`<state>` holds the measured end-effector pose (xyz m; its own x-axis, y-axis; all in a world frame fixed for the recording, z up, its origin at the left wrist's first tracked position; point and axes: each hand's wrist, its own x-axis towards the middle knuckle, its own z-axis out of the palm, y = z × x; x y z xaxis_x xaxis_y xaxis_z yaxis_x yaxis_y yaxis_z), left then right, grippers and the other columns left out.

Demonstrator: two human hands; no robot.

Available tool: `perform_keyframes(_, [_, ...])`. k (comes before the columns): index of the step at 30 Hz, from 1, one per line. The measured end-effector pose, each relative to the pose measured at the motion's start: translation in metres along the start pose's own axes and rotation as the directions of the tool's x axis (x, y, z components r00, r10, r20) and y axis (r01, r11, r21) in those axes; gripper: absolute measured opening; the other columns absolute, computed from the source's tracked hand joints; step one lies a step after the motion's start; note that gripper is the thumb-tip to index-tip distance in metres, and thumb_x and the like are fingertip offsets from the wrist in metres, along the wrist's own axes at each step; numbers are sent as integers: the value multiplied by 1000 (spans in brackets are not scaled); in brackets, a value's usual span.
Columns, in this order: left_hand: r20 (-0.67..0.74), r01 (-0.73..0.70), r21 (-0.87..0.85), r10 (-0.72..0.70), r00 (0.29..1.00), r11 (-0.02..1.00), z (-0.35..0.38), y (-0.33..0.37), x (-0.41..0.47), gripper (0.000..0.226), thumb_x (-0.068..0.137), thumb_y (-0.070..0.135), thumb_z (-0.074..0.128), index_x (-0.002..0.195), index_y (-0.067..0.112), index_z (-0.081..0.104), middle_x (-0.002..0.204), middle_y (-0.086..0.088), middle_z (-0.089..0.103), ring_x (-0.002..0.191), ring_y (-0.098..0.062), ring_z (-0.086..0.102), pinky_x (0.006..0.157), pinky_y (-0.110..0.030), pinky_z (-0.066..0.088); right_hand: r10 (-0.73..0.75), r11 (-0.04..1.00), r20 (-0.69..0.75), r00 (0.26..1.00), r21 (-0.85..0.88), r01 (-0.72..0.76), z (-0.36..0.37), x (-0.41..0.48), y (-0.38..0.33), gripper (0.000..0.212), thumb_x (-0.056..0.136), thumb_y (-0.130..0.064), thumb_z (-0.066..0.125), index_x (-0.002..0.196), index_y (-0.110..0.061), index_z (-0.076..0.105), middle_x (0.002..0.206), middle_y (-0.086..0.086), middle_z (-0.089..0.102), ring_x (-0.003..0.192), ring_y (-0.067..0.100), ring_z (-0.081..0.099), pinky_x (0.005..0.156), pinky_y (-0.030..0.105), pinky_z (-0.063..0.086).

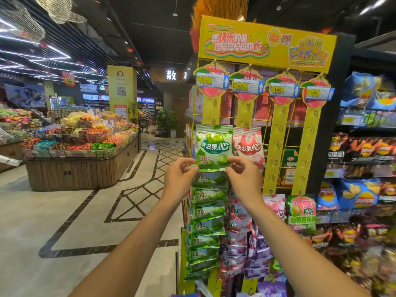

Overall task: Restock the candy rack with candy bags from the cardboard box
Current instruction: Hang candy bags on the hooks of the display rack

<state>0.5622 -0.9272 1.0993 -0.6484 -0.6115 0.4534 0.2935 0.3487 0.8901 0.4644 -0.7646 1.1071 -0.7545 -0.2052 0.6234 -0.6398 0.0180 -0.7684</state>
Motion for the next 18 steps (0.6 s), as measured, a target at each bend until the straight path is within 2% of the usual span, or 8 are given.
perform_keyframes(2, [2,-5,10,5,1000,1000,-2,-3,4,18,96,17,70,110,29,69,97,-1,78,89,-15,75,83,-42,63,-5,1000,-14,1000,-28,5,3,-1,0,28,94,-7,69,118,-19,72,111,-6,70,98,0,65,68,4,51])
perform_keyframes(7, [22,-24,65,23,1000,998,-7,-3,10,16,95,22,72,109,28,71,99,3,76,90,-15,74,85,-45,63,-7,994,-12,1000,-106,5,5,-2,-5,26,95,-10,67,119,-20,72,111,-6,71,103,5,66,68,2,48])
perform_keyframes(10, [27,-87,173,84,996,981,-10,2,7,18,95,26,73,112,30,69,97,9,71,92,-15,71,77,-35,59,-8,991,27,1000,-136,12,3,-3,-7,28,94,-16,70,121,-21,71,113,-7,70,105,4,65,80,13,53])
perform_keyframes(12, [47,-153,311,145,988,938,-11,5,2,28,95,34,72,122,30,64,106,12,67,96,-12,67,75,-31,55,-35,983,58,998,-177,45,-2,-4,-8,30,91,-22,74,121,-23,71,117,-7,68,105,4,63,85,20,54])
perform_keyframes(14, [57,-256,512,265,963,820,-11,4,-4,42,95,42,72,132,29,57,122,9,61,108,-12,61,82,-35,55,-68,970,90,994,-226,87,-10,-6,-6,32,89,-27,75,121,-27,71,120,-8,64,105,6,61,90,27,54])
perform_keyframes(16, [110,-366,698,413,904,616,-8,2,-11,49,95,46,68,138,28,53,135,5,55,123,-17,53,93,-39,54,-93,950,119,988,-287,124,-20,-8,-4,33,88,-31,75,121,-29,70,122,-10,62,109,7,60,97,32,52])
perform_keyframes(18, [192,-438,784,499,845,439,-2,-1,-18,53,96,50,64,143,28,52,147,1,49,138,-22,44,106,-46,50,-113,926,149,982,-344,158,-33,-12,2,33,89,-34,73,121,-32,68,125,-11,58,116,8,56,102,35,50])
